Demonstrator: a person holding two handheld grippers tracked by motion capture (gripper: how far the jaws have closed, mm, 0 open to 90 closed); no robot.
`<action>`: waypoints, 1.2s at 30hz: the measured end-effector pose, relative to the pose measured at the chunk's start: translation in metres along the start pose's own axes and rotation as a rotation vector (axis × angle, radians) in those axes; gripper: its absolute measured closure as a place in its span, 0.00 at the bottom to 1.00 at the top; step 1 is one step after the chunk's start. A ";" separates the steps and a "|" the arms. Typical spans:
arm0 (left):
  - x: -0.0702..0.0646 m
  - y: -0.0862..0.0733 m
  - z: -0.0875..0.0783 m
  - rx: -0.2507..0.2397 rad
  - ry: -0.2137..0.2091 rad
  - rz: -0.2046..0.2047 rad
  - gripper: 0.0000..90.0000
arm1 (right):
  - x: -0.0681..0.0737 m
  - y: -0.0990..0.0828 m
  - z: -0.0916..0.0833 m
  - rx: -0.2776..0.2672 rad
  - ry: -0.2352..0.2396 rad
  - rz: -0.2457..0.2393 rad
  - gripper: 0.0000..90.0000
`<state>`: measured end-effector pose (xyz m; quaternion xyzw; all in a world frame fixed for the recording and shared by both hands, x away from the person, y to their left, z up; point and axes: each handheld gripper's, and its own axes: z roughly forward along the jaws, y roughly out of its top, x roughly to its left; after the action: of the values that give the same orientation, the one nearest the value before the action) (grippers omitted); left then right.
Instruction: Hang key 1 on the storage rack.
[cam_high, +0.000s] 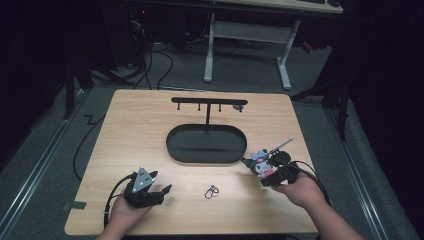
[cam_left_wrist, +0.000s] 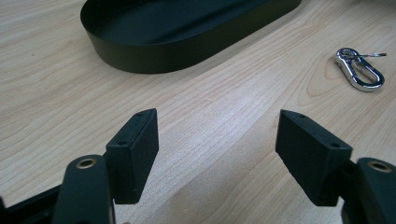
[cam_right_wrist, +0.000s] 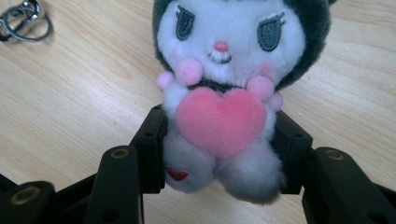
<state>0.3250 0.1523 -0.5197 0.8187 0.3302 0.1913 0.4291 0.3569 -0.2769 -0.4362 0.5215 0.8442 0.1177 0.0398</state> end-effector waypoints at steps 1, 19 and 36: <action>0.000 0.000 0.000 -0.001 0.000 0.000 0.34 | -0.002 0.002 -0.003 -0.006 0.014 0.005 0.54; -0.001 0.000 0.000 0.001 -0.002 0.010 0.34 | 0.001 0.030 -0.038 -0.063 0.086 0.005 0.54; 0.000 0.000 -0.001 0.001 -0.004 0.012 0.34 | 0.018 0.076 -0.066 -0.089 0.055 -0.050 0.54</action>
<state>0.3245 0.1533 -0.5187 0.8213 0.3243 0.1921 0.4284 0.4028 -0.2389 -0.3530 0.4946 0.8516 0.1682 0.0424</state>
